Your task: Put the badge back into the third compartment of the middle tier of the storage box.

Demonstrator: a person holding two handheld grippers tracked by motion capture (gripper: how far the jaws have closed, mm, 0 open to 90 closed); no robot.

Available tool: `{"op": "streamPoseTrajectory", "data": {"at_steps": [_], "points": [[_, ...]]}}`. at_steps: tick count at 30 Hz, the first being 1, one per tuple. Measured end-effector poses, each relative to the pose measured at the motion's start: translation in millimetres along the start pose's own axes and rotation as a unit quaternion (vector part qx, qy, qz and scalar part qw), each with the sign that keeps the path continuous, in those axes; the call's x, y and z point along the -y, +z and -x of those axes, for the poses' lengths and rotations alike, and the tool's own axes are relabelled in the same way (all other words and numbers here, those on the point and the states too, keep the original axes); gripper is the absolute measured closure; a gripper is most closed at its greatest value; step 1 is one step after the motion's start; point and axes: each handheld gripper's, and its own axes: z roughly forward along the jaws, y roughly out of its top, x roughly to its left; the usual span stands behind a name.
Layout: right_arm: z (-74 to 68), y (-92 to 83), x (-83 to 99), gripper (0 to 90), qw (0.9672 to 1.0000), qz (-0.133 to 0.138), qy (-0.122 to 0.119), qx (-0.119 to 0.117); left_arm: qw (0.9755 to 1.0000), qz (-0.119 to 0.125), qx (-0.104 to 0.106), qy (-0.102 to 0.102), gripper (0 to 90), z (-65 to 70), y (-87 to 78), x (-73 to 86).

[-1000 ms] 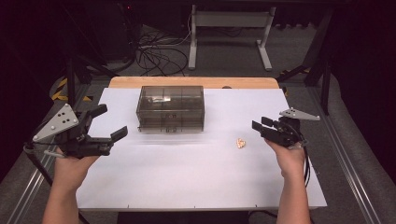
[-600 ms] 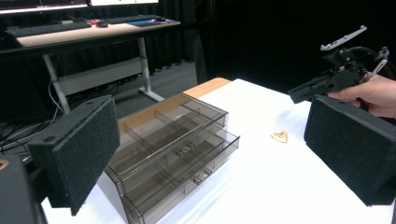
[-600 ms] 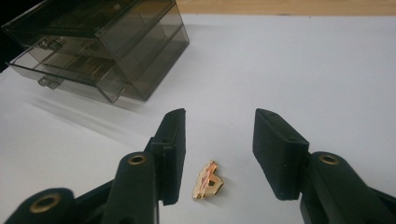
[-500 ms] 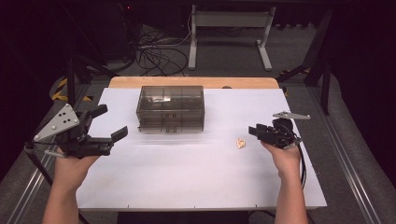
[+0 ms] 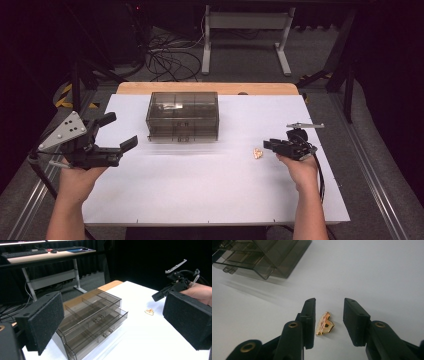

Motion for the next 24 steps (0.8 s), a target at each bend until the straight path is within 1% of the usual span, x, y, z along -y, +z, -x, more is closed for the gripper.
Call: {"op": "streamPoseTrajectory", "data": {"at_steps": [2, 9, 11, 20, 24], "points": [[1.0, 3.5, 1.1, 65.6, 0.9999, -0.008, 0.008, -0.001, 1.0000, 0.000, 0.000, 0.000, 4.3, 0.0, 0.1, 0.0], [2.7, 9.8, 3.3, 68.0, 0.9996, -0.022, 0.016, -0.002, 1.0000, -0.002, 0.002, 0.000, 4.4, 0.2, 0.7, 0.3], [3.6, 12.0, 4.1, 68.4, 0.9996, -0.025, 0.014, -0.003, 1.0000, -0.004, 0.001, 0.000, 4.4, 0.2, 0.9, 0.4], [7.1, 19.6, 7.9, 70.0, 0.9988, -0.043, 0.022, -0.003, 1.0000, -0.006, 0.003, -0.001, 4.4, 0.5, 2.3, 1.0], [8.0, 23.8, 9.7, 70.9, 0.9985, -0.052, 0.020, -0.003, 1.0000, -0.007, 0.004, -0.001, 4.4, 0.3, 2.6, 1.3]]}}
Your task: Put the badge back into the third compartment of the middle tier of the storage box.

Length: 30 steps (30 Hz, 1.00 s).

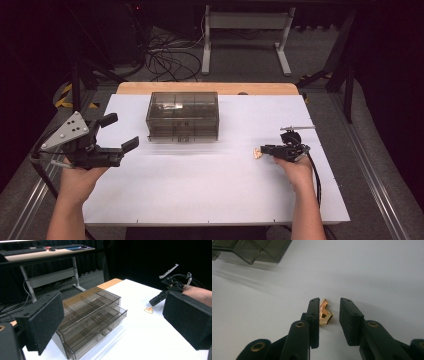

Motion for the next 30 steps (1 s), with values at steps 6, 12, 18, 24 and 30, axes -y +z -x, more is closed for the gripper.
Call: {"op": "streamPoseTrajectory", "data": {"at_steps": [6, 12, 18, 24, 30], "points": [[2.4, 5.7, 2.5, 72.3, 1.0000, -0.010, 0.001, -0.001, 1.0000, -0.001, 0.001, 0.000, 4.4, 0.0, 0.1, 0.0], [1.9, 10.2, 3.4, 74.4, 0.9998, -0.016, -0.001, -0.011, 1.0000, -0.002, 0.002, 0.000, 4.4, 0.2, 0.5, 0.1], [1.0, 12.1, 3.7, 79.1, 0.9997, -0.017, -0.003, -0.017, 1.0000, -0.002, 0.002, 0.000, 4.4, 0.1, 0.8, 0.2], [-1.0, 9.7, 2.7, 83.4, 0.9996, -0.008, -0.008, -0.026, 1.0000, -0.002, 0.002, 0.000, 4.4, 0.3, 0.8, 0.2], [-8.4, 8.9, 0.8, 87.8, 0.9984, 0.002, -0.036, -0.043, 1.0000, -0.003, 0.003, 0.000, 4.4, 0.4, 1.0, 0.2]]}}
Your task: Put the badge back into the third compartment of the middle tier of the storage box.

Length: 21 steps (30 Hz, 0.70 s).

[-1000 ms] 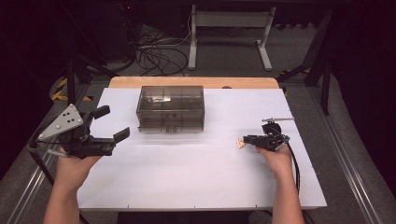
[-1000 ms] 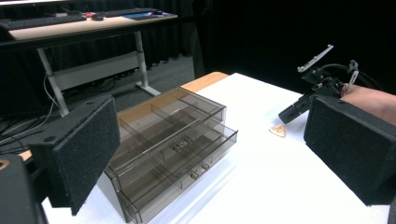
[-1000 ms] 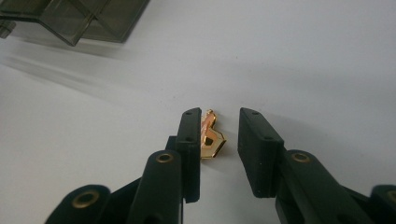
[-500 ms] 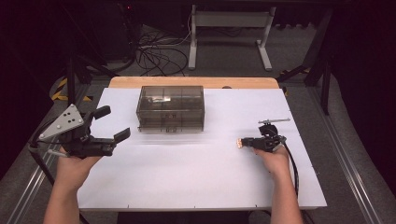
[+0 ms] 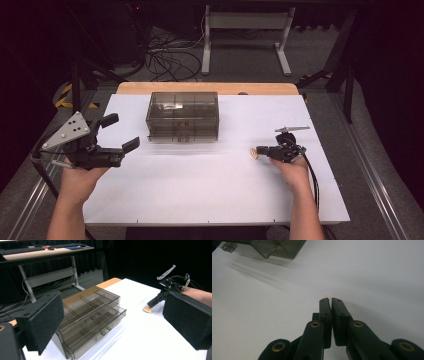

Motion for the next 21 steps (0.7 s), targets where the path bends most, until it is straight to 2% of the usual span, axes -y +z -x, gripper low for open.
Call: {"op": "streamPoseTrajectory", "data": {"at_steps": [2, 5, 10, 17, 19, 21], "points": [[-3.5, 1.4, -0.7, 88.2, 0.9999, -0.001, -0.015, -0.002, 1.0000, 0.000, 0.000, 0.000, 4.4, 0.3, 0.0, -0.1], [-7.1, 2.6, -1.7, 88.7, 0.9995, -0.002, -0.031, 0.007, 1.0000, 0.000, 0.000, 0.000, 4.5, 0.2, -0.5, -0.1], [-10.6, 2.8, -2.3, 88.8, 0.9988, -0.001, -0.046, 0.015, 1.0000, 0.001, 0.000, -0.001, 4.5, -0.5, -0.6, 0.0], [-15.9, 0.1, -4.1, 88.8, 0.9978, 0.014, -0.060, 0.022, 1.0000, -0.001, 0.001, 0.000, 4.5, 0.2, 0.1, 0.1], [-18.4, -1.4, -5.4, 88.8, 0.9960, 0.032, -0.079, 0.027, 1.0000, -0.001, 0.001, -0.001, 4.5, 0.3, 0.2, 0.2], [-19.8, -2.1, -5.9, 88.8, 0.9955, 0.038, -0.082, 0.030, 1.0000, 0.000, 0.000, -0.001, 4.5, 0.2, 0.3, 0.2]]}}
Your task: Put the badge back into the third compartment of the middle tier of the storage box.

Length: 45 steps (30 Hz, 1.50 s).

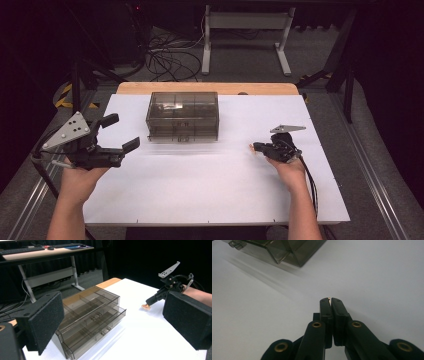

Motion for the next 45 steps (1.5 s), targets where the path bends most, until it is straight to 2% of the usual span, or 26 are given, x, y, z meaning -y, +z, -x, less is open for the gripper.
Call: {"op": "streamPoseTrajectory", "data": {"at_steps": [6, 10, 18, 40, 45], "points": [[-7.7, -3.2, -4.7, 88.8, 0.9996, 0.022, -0.014, 0.010, 1.0000, -0.001, 0.001, 0.001, 4.5, 0.5, 0.7, 0.1], [-13.0, -2.8, -6.9, 88.8, 0.9992, 0.022, -0.028, 0.018, 1.0000, -0.002, 0.001, 0.001, 4.5, 0.6, 1.4, 0.3], [-27.3, -5.1, -14.7, 88.8, 0.9978, 0.044, -0.046, 0.021, 1.0000, -0.003, 0.002, 0.002, 4.4, 0.6, 1.3, 0.3], [-41.0, -5.6, -20.2, 88.8, 0.9955, 0.073, -0.059, 0.018, 0.9999, -0.006, 0.005, 0.006, 4.5, 2.6, 2.6, 0.0], [-45.8, -7.2, -23.3, 88.8, 0.9944, 0.078, -0.069, 0.020, 0.9999, -0.007, 0.007, 0.004, 4.5, 2.0, 2.4, 0.4]]}}
